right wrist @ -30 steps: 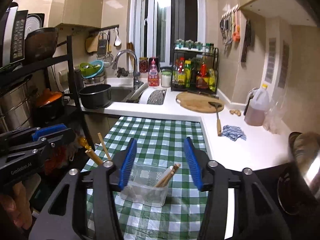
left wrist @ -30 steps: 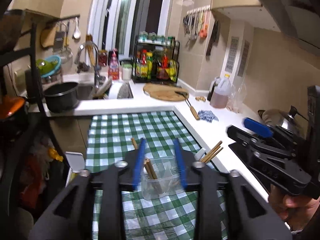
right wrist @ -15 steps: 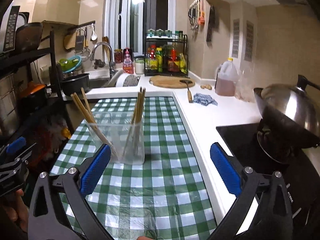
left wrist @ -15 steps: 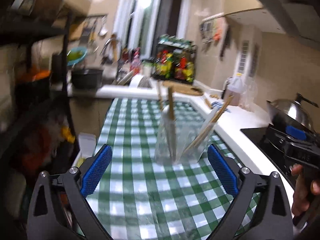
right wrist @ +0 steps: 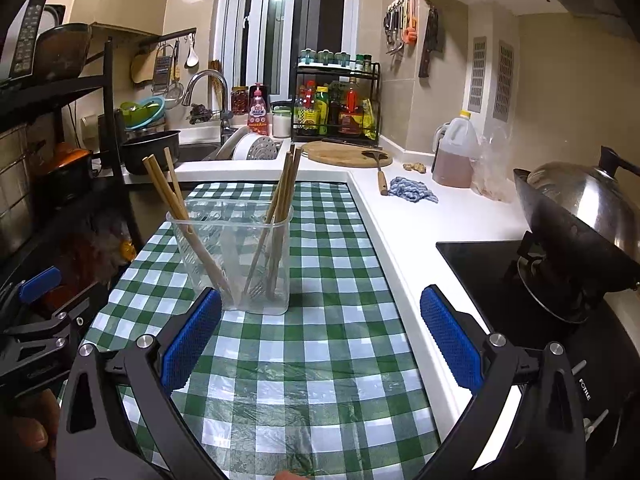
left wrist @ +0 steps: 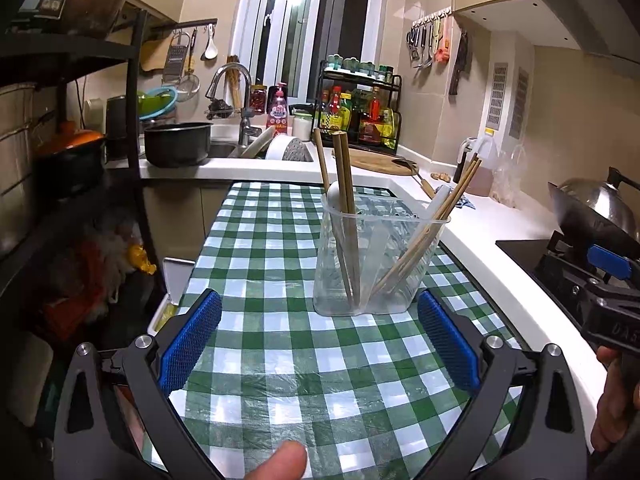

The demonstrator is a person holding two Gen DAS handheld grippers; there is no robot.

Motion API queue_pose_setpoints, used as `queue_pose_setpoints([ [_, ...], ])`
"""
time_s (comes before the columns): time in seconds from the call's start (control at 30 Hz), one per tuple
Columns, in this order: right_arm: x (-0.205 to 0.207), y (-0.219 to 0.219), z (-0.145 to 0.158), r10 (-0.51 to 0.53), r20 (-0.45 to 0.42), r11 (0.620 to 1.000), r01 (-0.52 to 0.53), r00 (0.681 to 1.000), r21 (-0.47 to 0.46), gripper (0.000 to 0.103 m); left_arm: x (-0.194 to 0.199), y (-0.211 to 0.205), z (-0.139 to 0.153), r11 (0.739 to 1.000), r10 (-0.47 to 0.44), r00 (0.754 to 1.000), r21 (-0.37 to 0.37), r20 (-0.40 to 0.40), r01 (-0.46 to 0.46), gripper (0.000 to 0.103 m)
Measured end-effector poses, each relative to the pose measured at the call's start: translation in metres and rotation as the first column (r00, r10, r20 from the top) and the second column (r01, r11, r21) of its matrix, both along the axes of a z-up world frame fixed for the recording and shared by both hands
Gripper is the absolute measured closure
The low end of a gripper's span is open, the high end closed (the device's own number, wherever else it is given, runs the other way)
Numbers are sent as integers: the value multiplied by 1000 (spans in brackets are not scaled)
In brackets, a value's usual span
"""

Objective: Organize utensils

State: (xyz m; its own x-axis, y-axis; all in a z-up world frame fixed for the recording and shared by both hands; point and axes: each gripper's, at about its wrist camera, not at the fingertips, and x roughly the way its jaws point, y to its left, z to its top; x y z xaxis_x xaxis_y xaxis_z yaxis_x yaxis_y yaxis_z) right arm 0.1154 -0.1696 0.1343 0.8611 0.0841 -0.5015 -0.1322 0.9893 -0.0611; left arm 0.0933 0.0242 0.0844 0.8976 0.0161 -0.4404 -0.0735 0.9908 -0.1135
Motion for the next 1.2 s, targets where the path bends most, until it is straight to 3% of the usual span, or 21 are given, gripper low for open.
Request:
queue_pose_setpoints([
  [1.2, 2, 5, -12, -1, -24, 1000, 1, 1000, -12, 5, -4, 1, 4, 1000, 3, 999, 21, 34, -3, 8],
])
